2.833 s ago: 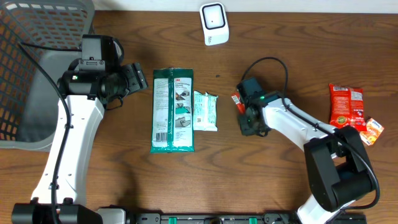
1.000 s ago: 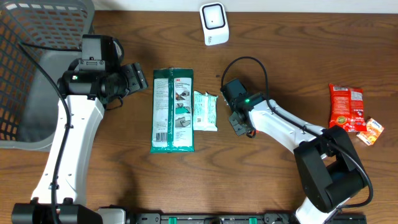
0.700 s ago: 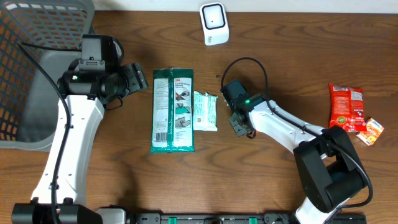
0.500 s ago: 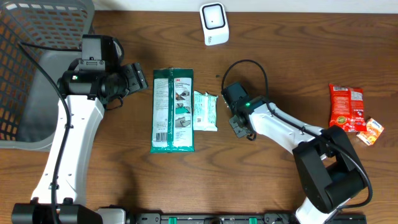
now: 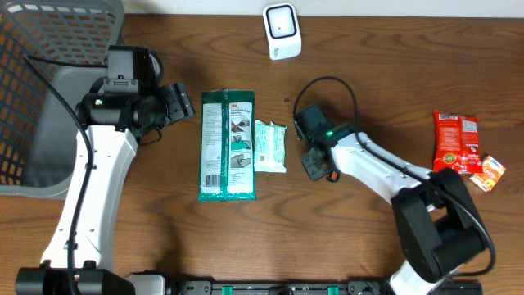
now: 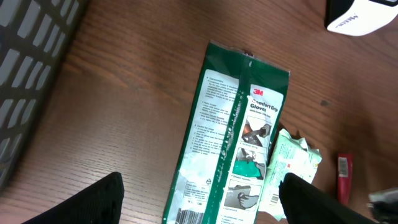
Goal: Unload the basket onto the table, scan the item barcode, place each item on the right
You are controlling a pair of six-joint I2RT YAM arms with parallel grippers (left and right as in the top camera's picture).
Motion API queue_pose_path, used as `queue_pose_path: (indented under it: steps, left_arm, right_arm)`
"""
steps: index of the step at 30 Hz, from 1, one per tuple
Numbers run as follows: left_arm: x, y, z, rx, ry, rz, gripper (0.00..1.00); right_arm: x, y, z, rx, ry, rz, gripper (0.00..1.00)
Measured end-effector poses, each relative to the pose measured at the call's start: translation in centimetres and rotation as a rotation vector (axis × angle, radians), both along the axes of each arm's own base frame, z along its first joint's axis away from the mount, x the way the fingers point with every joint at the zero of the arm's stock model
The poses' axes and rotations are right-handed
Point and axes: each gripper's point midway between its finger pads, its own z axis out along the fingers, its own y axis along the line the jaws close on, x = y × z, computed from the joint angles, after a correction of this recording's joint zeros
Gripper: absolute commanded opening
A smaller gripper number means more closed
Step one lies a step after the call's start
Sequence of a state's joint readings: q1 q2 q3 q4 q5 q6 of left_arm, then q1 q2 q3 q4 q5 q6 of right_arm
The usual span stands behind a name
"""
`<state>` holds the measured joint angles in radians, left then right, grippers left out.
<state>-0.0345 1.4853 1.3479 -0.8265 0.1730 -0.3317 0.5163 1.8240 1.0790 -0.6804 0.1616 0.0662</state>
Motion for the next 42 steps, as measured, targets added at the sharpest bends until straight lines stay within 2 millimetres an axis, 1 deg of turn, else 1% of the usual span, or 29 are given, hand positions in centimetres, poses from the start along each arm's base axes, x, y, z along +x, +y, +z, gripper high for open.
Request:
queue_pose_path:
  steps: [2, 5, 7, 10, 12, 13, 14, 15, 18, 21, 27, 29, 34, 36, 40, 42]
  left_arm:
    - [0.0, 0.0, 0.0, 0.000, 0.000, 0.000, 0.81]
    - [0.0, 0.0, 0.0, 0.000, 0.000, 0.000, 0.81]
    - [0.0, 0.0, 0.0, 0.000, 0.000, 0.000, 0.81]
    - [0.0, 0.0, 0.0, 0.000, 0.000, 0.000, 0.81]
    - [0.0, 0.0, 0.0, 0.000, 0.000, 0.000, 0.81]
    - [0.0, 0.0, 0.0, 0.000, 0.000, 0.000, 0.81]
    - [0.0, 0.0, 0.0, 0.000, 0.000, 0.000, 0.81]
    - [0.0, 0.0, 0.0, 0.000, 0.000, 0.000, 0.81]
    - [0.0, 0.0, 0.0, 0.000, 0.000, 0.000, 0.81]
    - [0.0, 0.0, 0.0, 0.000, 0.000, 0.000, 0.81]
    - [0.0, 0.0, 0.0, 0.000, 0.000, 0.000, 0.81]
    - [0.0, 0.0, 0.0, 0.000, 0.000, 0.000, 0.81]
    - [0.0, 0.0, 0.0, 0.000, 0.000, 0.000, 0.81]
    - [0.0, 0.0, 0.0, 0.000, 0.000, 0.000, 0.81]
    - [0.0, 0.0, 0.0, 0.000, 0.000, 0.000, 0.81]
    - [0.0, 0.0, 0.0, 0.000, 0.000, 0.000, 0.81]
  right_arm:
    - [0.3, 0.5, 1.2, 0.071, 0.004, -0.021, 0.01]
    - [0.9, 0.8, 3.8, 0.209, -0.006, -0.063, 0.01]
    - [1.1, 0.9, 5.1, 0.285, -0.007, -0.088, 0.01]
    - [1.0, 1.0, 6.4, 0.395, 0.019, -0.116, 0.02]
    - [0.9, 1.0, 6.7, 0.456, 0.049, -0.136, 0.18]
    - [0.9, 0.9, 6.8, 0.479, 0.059, -0.150, 0.25]
    - [1.0, 0.8, 6.8, 0.493, 0.063, -0.155, 0.35]
    - [1.0, 0.7, 6.9, 0.509, 0.069, -0.167, 0.41]
    - [1.0, 0.8, 7.0, 0.529, 0.077, -0.171, 0.44]
    - [0.9, 1.0, 6.9, 0.511, 0.075, -0.174, 0.42]
    - [0.7, 0.6, 5.9, 0.352, 0.019, -0.205, 0.37]
    - [0.4, 0.6, 5.4, 0.299, -0.001, -0.203, 0.36]
    - [-0.2, 1.5, 4.3, 0.224, -0.051, -0.163, 0.37]
    - [-0.3, 1.8, 3.8, 0.206, -0.064, -0.163, 0.35]
    - [-0.1, 1.7, 2.5, 0.179, -0.067, -0.198, 0.37]
    - [0.1, 1.7, 2.0, 0.175, -0.070, -0.212, 0.41]
